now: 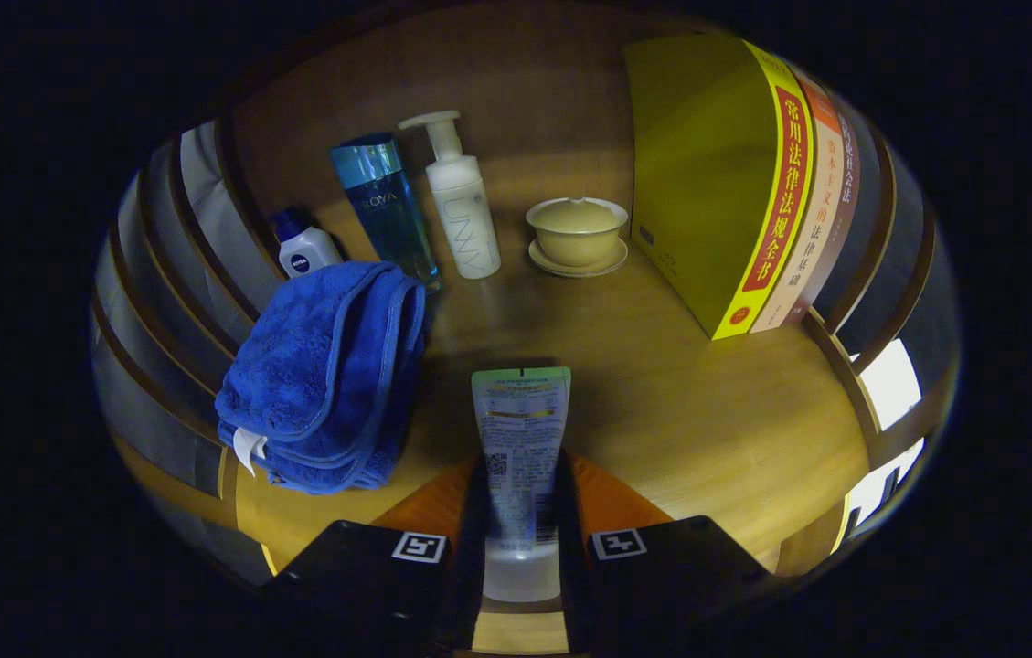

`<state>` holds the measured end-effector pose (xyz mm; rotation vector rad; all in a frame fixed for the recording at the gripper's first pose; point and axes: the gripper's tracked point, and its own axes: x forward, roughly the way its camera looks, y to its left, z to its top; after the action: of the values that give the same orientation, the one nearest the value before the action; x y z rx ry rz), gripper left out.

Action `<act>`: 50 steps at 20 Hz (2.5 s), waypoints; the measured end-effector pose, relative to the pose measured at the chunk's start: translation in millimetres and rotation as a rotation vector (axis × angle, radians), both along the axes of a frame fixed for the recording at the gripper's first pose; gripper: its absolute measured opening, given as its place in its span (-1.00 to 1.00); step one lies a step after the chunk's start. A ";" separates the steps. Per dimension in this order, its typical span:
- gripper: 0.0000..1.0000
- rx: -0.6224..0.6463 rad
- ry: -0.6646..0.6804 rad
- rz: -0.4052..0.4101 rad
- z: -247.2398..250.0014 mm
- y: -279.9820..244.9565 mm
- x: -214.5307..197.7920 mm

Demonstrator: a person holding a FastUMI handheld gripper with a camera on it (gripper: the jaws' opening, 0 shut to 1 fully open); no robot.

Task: Pull open the drawer, take out the items inside it, and place them on the countertop above the cabinet.

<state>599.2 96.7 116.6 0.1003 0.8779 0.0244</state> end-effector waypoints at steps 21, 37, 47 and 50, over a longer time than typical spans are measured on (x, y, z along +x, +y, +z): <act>0.99 0.011 -0.289 0.061 115.9 -6.8 -97.4; 0.98 -0.073 -0.715 0.094 138.3 -40.3 -255.4; 0.98 -0.042 -0.873 0.049 127.6 -26.2 -330.2; 0.98 -0.032 -0.913 0.018 115.3 -28.9 -335.4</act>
<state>263.8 67.7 231.9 0.0411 -0.0330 0.0666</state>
